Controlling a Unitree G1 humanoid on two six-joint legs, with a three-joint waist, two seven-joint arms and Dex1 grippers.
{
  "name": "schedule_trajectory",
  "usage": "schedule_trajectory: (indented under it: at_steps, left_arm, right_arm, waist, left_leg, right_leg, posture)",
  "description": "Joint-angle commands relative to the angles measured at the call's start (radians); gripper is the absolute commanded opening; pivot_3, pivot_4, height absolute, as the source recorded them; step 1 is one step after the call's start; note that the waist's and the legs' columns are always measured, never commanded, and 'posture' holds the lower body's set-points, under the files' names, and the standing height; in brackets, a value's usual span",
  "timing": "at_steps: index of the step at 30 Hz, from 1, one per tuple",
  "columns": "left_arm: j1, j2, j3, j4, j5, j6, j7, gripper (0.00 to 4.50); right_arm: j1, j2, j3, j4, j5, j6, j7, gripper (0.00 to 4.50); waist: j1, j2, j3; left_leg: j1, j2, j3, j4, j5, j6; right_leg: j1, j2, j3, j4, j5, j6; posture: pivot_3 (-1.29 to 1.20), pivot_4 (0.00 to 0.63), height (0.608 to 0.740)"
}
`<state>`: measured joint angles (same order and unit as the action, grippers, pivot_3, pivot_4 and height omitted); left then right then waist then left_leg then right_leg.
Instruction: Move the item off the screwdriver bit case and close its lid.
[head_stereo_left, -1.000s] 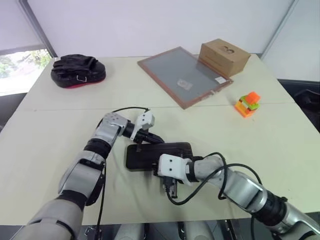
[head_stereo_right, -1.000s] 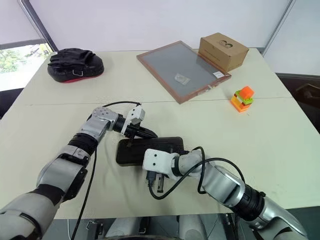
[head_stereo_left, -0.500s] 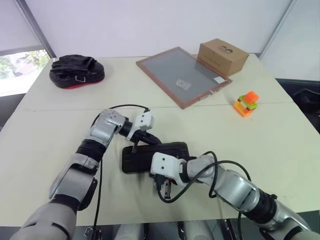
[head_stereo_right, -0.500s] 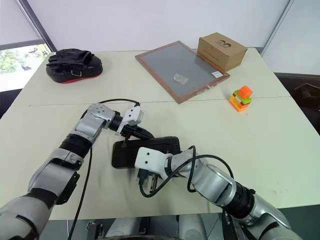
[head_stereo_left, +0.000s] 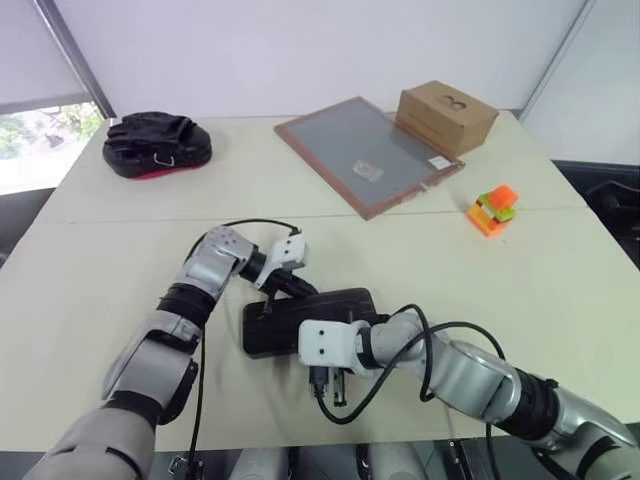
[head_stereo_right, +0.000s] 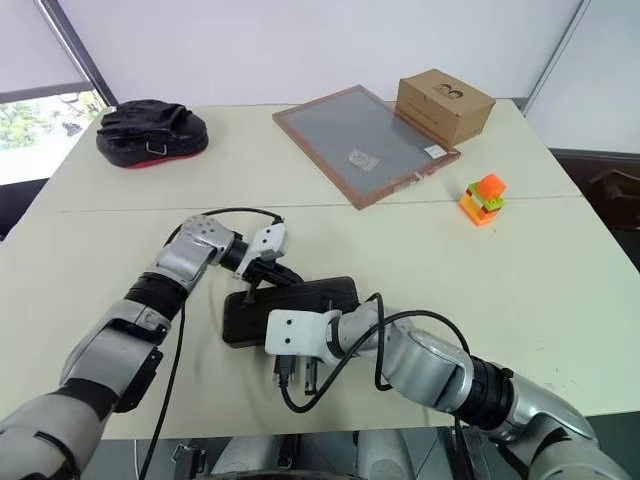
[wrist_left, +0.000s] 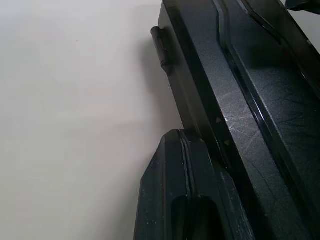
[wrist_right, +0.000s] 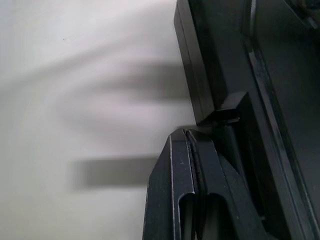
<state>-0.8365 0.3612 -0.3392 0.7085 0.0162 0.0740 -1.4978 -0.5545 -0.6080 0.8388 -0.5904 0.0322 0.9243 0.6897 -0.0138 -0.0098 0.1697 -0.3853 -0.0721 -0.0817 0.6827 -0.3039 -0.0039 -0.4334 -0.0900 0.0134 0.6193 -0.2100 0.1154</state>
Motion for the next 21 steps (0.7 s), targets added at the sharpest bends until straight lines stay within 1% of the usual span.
schedule_trajectory:
  at_steps: [1, 5, 10, 15, 18, 21]
  left_arm:
    - [0.094, -0.097, -0.137, 0.004, 0.011, 0.000, -0.116, 0.00]
    - [0.109, -0.086, -0.155, -0.041, -0.013, 0.022, -0.117, 0.00]
    - [0.141, -0.067, -0.192, -0.108, -0.035, 0.055, -0.117, 0.00]
    - [0.151, -0.051, -0.213, -0.135, -0.048, 0.085, -0.117, 0.00]
    - [0.149, -0.068, -0.178, -0.111, -0.021, 0.065, -0.117, 0.00]
    - [0.103, -0.105, -0.108, -0.016, 0.004, 0.023, -0.056, 0.00]
  right_arm:
    - [-0.084, -0.021, -0.109, 0.106, -0.210, -0.044, -0.185, 0.03]
    - [-0.088, -0.024, -0.076, 0.150, -0.265, -0.090, -0.202, 0.03]
    - [-0.111, -0.001, -0.047, 0.213, -0.332, -0.142, -0.221, 0.03]
    - [-0.135, -0.005, -0.031, 0.264, -0.403, -0.171, -0.227, 0.03]
    - [-0.131, 0.005, -0.053, 0.257, -0.395, -0.168, -0.211, 0.03]
    - [-0.066, 0.054, -0.137, 0.160, -0.254, -0.086, -0.142, 0.03]
  waist:
    - [0.000, 0.000, 0.000]
    - [-0.003, 0.000, -0.001]
    - [-0.010, -0.001, -0.002]
    - [-0.015, -0.001, -0.004]
    - [-0.021, -0.001, -0.005]
    - [-0.023, 0.000, -0.007]
  left_leg:
    - [0.002, 0.000, 0.000, 0.000, 0.000, 0.000]
    - [0.010, 0.001, 0.000, -0.002, -0.001, 0.002]
    - [0.011, 0.001, 0.000, -0.002, -0.001, 0.002]
    - [0.013, 0.003, 0.000, -0.002, -0.001, 0.002]
    - [0.013, 0.003, 0.000, -0.002, -0.001, 0.001]
    - [0.013, 0.004, 0.000, -0.002, -0.001, 0.001]
  right_leg:
    - [0.002, 0.000, 0.000, 0.000, 0.000, 0.000]
    - [0.009, 0.000, 0.000, -0.001, -0.001, 0.001]
    - [0.009, 0.002, 0.001, 0.000, -0.001, 0.000]
    - [0.009, 0.005, 0.001, 0.001, -0.001, 0.000]
    - [0.009, 0.005, 0.001, 0.001, -0.001, 0.000]
    - [0.009, 0.005, 0.001, 0.001, -0.001, 0.000]
  posture:
    - [0.00, 0.150, 0.740]
    - [0.00, 0.150, 0.740]
    - [0.00, 0.150, 0.740]
    - [0.00, 0.150, 0.740]
    - [0.00, 0.150, 0.740]
    - [0.00, 0.150, 0.740]
